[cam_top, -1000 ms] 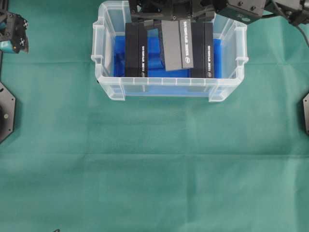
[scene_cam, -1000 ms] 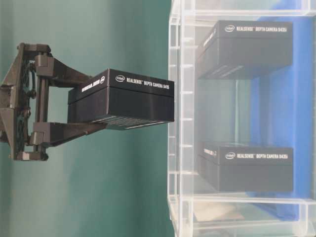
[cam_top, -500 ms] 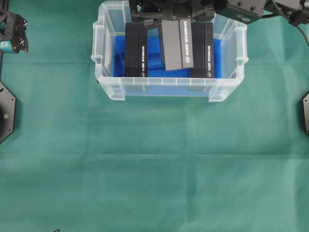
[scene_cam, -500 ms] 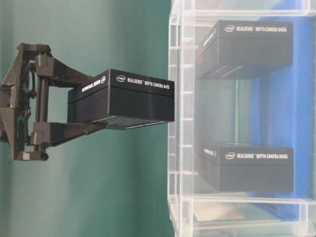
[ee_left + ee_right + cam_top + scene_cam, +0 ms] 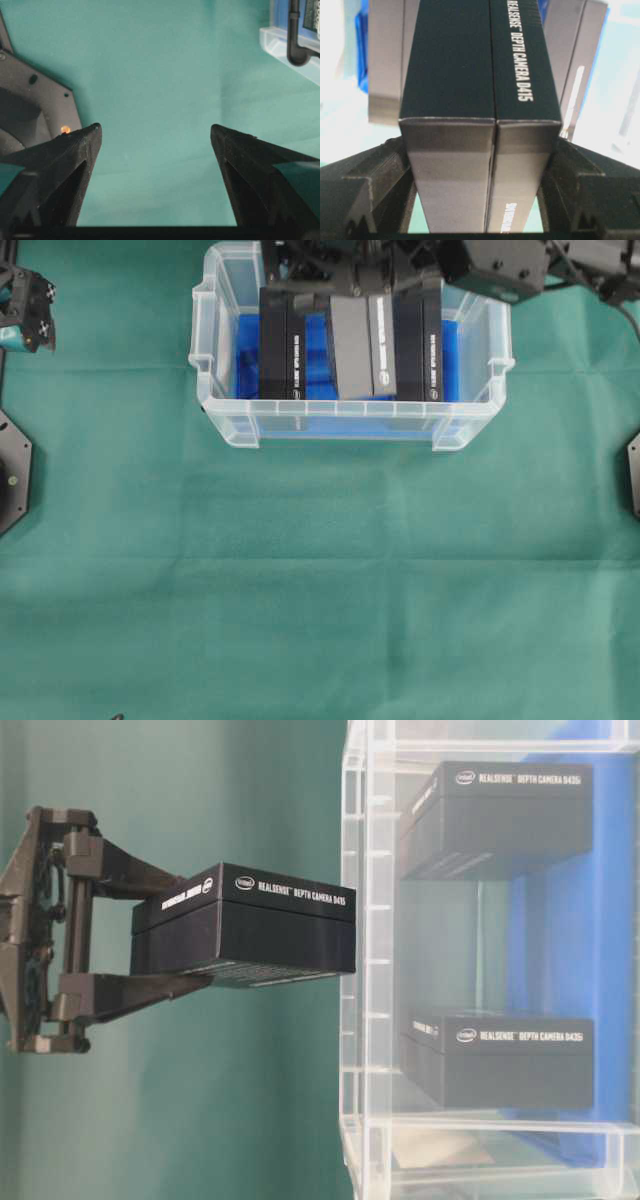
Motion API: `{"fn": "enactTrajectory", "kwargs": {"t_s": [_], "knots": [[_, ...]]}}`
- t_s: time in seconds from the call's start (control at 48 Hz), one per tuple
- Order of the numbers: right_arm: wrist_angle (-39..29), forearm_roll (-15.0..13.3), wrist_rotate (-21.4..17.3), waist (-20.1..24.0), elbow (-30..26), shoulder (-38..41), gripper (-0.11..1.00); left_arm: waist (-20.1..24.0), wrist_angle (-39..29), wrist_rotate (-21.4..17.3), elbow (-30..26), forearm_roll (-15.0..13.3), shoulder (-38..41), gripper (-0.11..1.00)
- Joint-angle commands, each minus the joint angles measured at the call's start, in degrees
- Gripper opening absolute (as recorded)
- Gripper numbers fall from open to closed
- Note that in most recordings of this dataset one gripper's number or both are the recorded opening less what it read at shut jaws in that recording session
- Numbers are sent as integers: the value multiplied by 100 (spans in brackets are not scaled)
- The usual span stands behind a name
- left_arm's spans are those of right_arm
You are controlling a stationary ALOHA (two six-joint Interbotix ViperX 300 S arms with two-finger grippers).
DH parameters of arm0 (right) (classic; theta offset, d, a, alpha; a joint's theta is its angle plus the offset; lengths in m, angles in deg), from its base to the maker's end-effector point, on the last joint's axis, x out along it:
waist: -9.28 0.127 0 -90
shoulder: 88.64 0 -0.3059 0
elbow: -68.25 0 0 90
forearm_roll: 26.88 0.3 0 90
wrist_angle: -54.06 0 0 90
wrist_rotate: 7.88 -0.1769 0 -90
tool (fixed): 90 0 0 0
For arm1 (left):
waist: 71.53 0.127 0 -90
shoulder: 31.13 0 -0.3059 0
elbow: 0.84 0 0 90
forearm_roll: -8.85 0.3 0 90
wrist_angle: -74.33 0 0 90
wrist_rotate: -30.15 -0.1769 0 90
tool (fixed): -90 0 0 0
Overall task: Take out the box from the case.
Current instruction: 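Lift the middle black box straight up out of the case with the right gripper, then carry the box toward the front of the case and lower it onto the table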
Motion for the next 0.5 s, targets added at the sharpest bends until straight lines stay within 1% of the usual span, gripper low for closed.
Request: {"fn": "enactTrajectory", "kwargs": {"t_s": [0.0,0.229,0.396,0.479], "knots": [[-44,-18,-53,141,-185,-141,67,9,-9,0,-62,-9,-35,90],[-158,-26,-325,519,-185,-167,67,0,-123,0,-62,-9,-44,90],[-237,-26,-633,914,-185,-158,67,0,-167,9,-62,-9,-44,90],[-281,-70,-826,1134,-185,-141,67,9,-167,9,-62,-18,-44,90]]}}
